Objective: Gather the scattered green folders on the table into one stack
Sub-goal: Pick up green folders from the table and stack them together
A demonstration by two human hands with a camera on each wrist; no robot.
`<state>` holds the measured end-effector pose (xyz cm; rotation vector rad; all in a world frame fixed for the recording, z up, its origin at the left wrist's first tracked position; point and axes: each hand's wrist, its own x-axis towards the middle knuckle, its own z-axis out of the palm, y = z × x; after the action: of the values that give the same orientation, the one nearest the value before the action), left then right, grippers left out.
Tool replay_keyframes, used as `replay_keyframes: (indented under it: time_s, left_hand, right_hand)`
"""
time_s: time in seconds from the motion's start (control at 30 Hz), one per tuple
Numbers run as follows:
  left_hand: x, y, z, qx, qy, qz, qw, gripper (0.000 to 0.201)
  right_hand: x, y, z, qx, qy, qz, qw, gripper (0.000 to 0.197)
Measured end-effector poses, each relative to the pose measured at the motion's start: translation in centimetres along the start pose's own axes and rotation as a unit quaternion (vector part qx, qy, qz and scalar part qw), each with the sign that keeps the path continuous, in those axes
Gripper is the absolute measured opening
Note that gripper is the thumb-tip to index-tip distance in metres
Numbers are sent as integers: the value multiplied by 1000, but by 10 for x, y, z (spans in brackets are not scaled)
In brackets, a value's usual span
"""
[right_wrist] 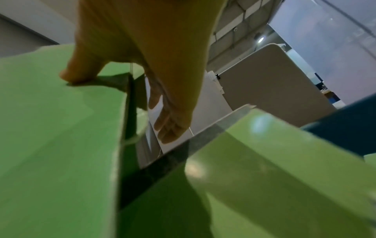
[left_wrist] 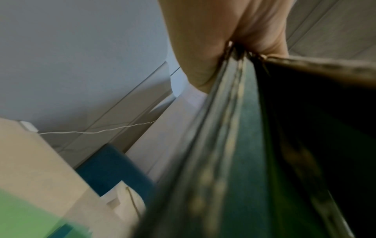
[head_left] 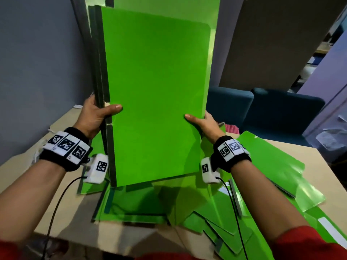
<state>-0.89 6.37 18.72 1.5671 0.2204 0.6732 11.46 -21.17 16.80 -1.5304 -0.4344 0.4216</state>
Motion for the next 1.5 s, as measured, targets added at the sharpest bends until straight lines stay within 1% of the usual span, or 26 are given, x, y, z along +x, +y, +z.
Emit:
replay_keyframes:
  time_s: [0.07, 0.1, 0.2, 0.3, 0.4, 0.47, 0.5, 0.53, 0.57, 0.67, 0.73, 0.77, 0.83, 0.93, 1.0, 1.03, 1.07, 1.17, 1.2, 1.23, 1.27, 1.33, 1.37, 1.43, 1.47, 1.5]
  left_hand:
    - [4, 4, 3, -9, 12, 9, 1000, 39]
    - [5, 5, 6, -14, 12, 12, 1000, 39]
    - [5, 7, 15, -28, 8, 16, 999, 38]
    - [5, 1, 22, -42, 9, 3, 999, 38]
    - [4, -7, 29, -59, 6, -18, 998, 37]
    - [3, -12, 33, -95, -7, -34, 995, 31]
    - [2, -13, 34, -106, -16, -41, 993, 31]
    - [2, -15, 35, -102, -23, -47, 993, 34]
    - [1, -19, 36, -90, -30, -51, 994, 38]
    - [-2, -32, 45, -69, -27, -49, 996, 33]
    - [-7, -36, 54, -66, -7, -48, 997, 42]
    - [-9, -36, 58, -63, 1, -40, 997, 45]
    - [-11, -36, 62, -58, 10, -29, 998, 43]
    - [-15, -38, 68, -49, 3, -29, 998, 43]
    - [-16, -37, 71, -43, 8, -25, 999, 43]
    - [-15, -32, 73, -41, 11, -19, 999, 40]
    - [-15, -26, 74, -38, 14, -8, 999, 38]
    - [-13, -7, 76, -43, 15, 26, 999, 33]
    - [-13, -4, 76, -45, 13, 34, 998, 32]
    - [-13, -7, 76, -44, 11, 35, 998, 32]
    - [-15, -13, 76, -41, 7, 30, 999, 32]
    - [-27, -44, 74, -5, -8, -12, 1000, 38]
    - [-38, -63, 73, 20, -19, -47, 999, 45]
    - [-68, -103, 71, 85, -37, -129, 987, 63]
    - [-81, -115, 71, 109, -44, -163, 980, 68]
    - [-89, -122, 72, 124, -43, -187, 974, 67]
  right_hand:
    - [5, -3, 0, 15, 0, -6, 1000, 78]
    - [7, -3, 0, 38, 1, -13, 999, 82]
    - [9, -8, -5, 89, 3, -33, 996, 81]
    - [8, -15, -10, 74, 14, -59, 995, 78]
    - [6, -17, -16, 59, 26, -67, 996, 66]
    - [4, -14, -20, 49, 30, -64, 996, 49]
    - [2, -11, -23, 46, 29, -64, 996, 39]
    - [0, -8, -25, 49, 27, -60, 997, 33]
    - [-3, -5, -27, 53, 24, -56, 997, 36]
    - [-9, 6, -23, 43, 24, -40, 998, 68]
    - [-8, 14, -21, 48, 26, -38, 998, 79]
    - [-9, 17, -19, 56, 28, -37, 997, 81]
    - [-11, 21, -17, 73, 30, -36, 996, 83]
    - [-14, 29, -20, 81, 37, -17, 996, 83]
    - [-14, 31, -22, 81, 43, -22, 996, 83]
    - [-16, 24, -20, 73, 50, -27, 996, 81]
    - [-16, 19, -18, 69, 56, -27, 996, 74]
    - [-17, -1, -22, 76, 75, -45, 993, 31]
    - [-16, -4, -25, 79, 76, -51, 993, 24]
    - [-14, -2, -28, 75, 72, -49, 993, 23]
    - [-14, 5, -30, 65, 69, -41, 995, 28]
    - [-20, 36, -31, 38, 62, 5, 997, 49]
    - [-27, 55, -30, 21, 54, 31, 998, 50]
    - [-43, 91, -28, -6, 56, 92, 994, 46]
    - [-49, 103, -28, -10, 65, 112, 992, 47]
    - [-49, 109, -31, -8, 74, 125, 989, 50]
